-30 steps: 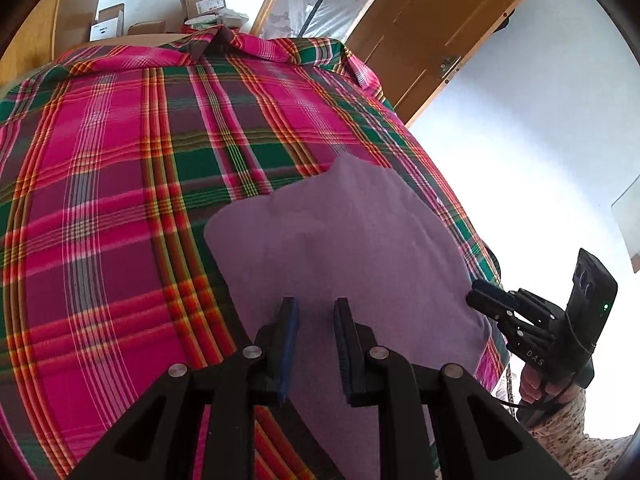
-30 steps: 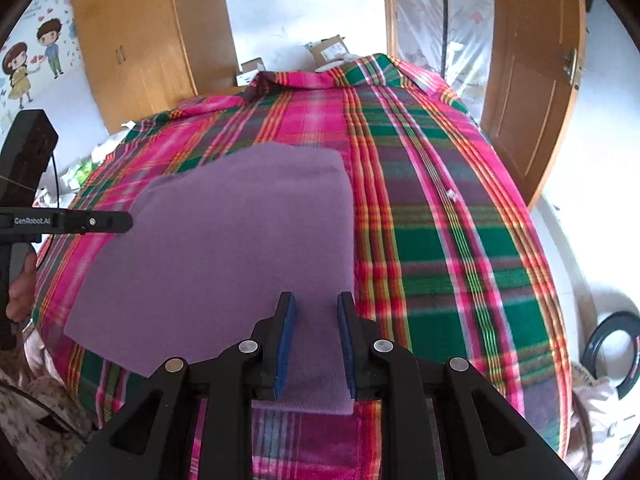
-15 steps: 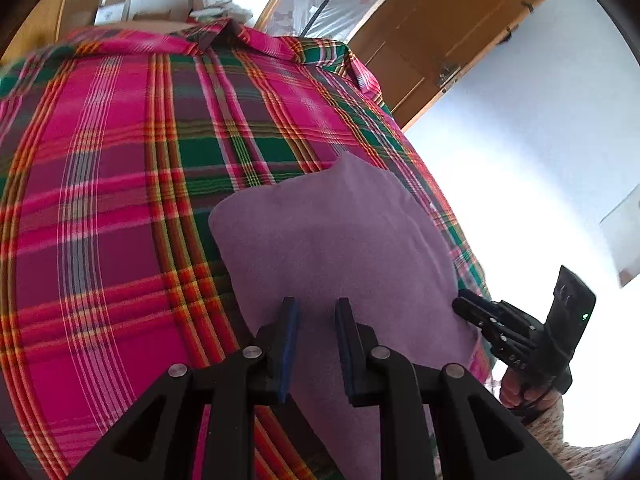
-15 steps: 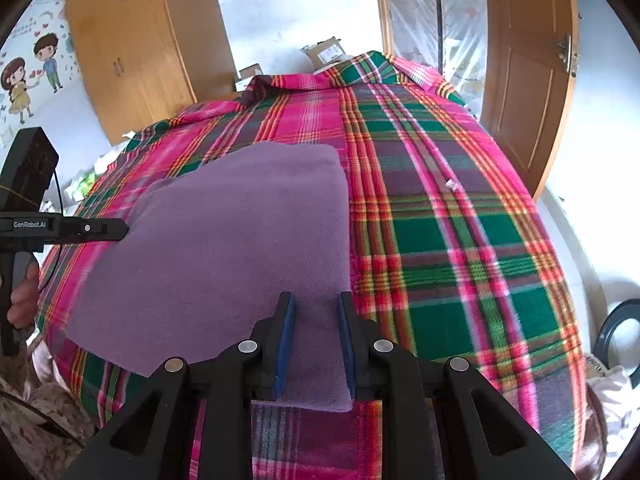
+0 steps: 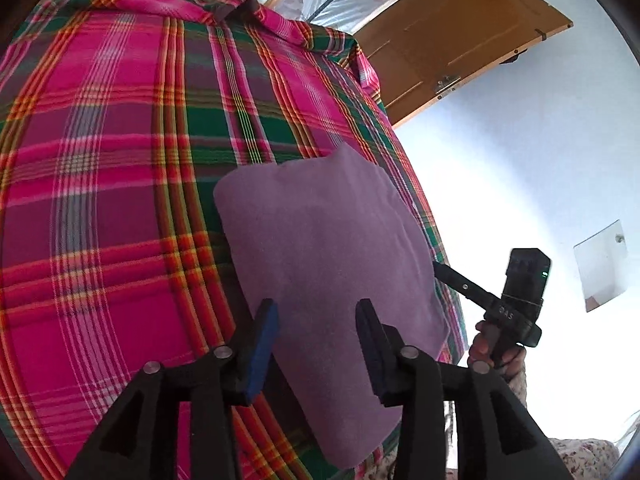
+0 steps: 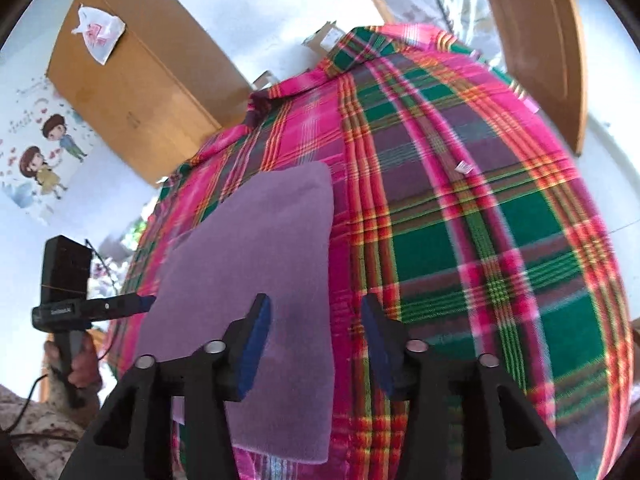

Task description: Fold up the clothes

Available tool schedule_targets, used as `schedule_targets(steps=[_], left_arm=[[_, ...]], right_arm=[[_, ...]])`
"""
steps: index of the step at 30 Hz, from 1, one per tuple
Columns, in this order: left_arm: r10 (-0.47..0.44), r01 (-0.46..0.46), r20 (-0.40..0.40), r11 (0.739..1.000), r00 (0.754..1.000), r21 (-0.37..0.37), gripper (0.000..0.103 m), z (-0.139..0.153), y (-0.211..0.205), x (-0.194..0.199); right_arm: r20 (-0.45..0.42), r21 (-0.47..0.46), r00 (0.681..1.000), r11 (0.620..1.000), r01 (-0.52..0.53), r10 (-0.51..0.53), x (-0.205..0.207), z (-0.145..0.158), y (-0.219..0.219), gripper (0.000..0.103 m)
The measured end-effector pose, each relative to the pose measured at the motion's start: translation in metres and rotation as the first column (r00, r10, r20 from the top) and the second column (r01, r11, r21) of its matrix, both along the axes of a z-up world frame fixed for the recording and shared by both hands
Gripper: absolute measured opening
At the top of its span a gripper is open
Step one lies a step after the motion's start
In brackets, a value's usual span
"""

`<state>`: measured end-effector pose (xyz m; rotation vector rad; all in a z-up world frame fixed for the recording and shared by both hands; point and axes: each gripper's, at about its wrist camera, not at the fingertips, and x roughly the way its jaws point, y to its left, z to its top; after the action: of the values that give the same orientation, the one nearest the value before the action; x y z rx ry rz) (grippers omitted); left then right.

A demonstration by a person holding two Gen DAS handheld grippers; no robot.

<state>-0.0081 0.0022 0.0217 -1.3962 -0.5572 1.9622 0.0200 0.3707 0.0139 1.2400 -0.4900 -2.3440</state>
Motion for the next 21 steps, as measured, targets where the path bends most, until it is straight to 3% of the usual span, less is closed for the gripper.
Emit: schedule_targets(steps=[9, 16, 19, 21], left_arm=[[-0.013, 0.002, 0.088, 0.991, 0.996, 0.134, 0.053, -0.012, -0.014, -0.007], [-0.025, 0.007, 0.138, 0.992, 0.990, 0.123, 0.054, -0.021, -0.018, -0.011], [-0.017, 0.000, 0.174, 0.995, 0.985, 0.096, 0.057, -0.029, -0.021, -0.014], [-0.014, -0.008, 0.185, 0.993, 0.983, 0.119, 0.057, -0.031, -0.025, -0.013]], right_arm=[[0.079, -0.106, 0.986, 0.985, -0.136, 0.145, -0.026, -0.011, 0.001, 0.059], [0.110, -0.125, 0.967, 0.968, -0.216, 0.230, -0.041, -0.010, -0.001, 0.060], [0.111, -0.101, 0.962, 0.966, -0.238, 0.249, -0.044, -0.010, -0.006, 0.060], [0.107, -0.083, 0.959, 0.964, -0.254, 0.262, -0.044, -0.008, -0.009, 0.060]])
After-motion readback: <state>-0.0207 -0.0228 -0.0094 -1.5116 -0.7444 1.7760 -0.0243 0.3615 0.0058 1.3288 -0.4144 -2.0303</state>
